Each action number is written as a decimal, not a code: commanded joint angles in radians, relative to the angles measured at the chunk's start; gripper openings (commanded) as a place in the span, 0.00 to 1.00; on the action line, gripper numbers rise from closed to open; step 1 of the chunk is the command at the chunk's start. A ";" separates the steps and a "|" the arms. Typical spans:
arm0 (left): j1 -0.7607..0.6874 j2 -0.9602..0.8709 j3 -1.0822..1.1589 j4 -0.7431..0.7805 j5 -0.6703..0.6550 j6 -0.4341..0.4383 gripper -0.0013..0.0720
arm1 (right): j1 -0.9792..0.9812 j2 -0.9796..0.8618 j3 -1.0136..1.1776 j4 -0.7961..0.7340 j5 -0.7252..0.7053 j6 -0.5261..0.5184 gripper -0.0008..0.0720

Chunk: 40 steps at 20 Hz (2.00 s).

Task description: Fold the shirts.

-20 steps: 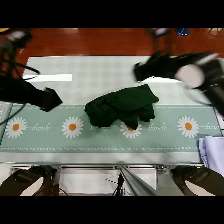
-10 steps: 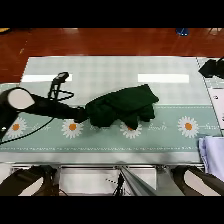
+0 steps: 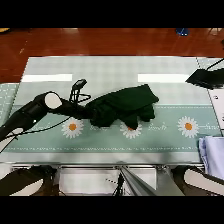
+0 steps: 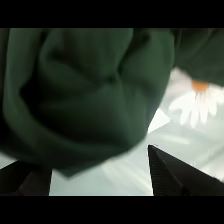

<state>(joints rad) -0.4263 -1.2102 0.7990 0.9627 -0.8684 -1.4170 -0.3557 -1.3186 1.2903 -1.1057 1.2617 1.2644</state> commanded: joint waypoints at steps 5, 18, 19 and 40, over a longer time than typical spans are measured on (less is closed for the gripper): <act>-0.010 -0.108 -0.001 -0.110 0.153 -0.002 0.67 | 0.005 -0.093 -0.002 0.042 0.023 -0.022 0.76; 0.055 -0.038 -0.001 -0.095 0.022 0.050 0.05 | 0.094 -0.253 -0.005 0.096 0.040 -0.040 0.76; 0.058 -0.027 -0.001 -0.095 0.021 0.058 0.05 | 0.094 -0.277 -0.005 0.121 0.040 -0.040 0.76; 0.058 -0.004 0.233 -0.095 0.005 0.153 0.05 | 0.311 -0.374 -0.002 -0.030 -0.098 0.019 0.04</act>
<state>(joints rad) -0.3687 -1.2156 0.9699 0.8677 -0.8536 -1.2892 -0.0486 -1.7267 1.2865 -1.1229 1.1557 1.3182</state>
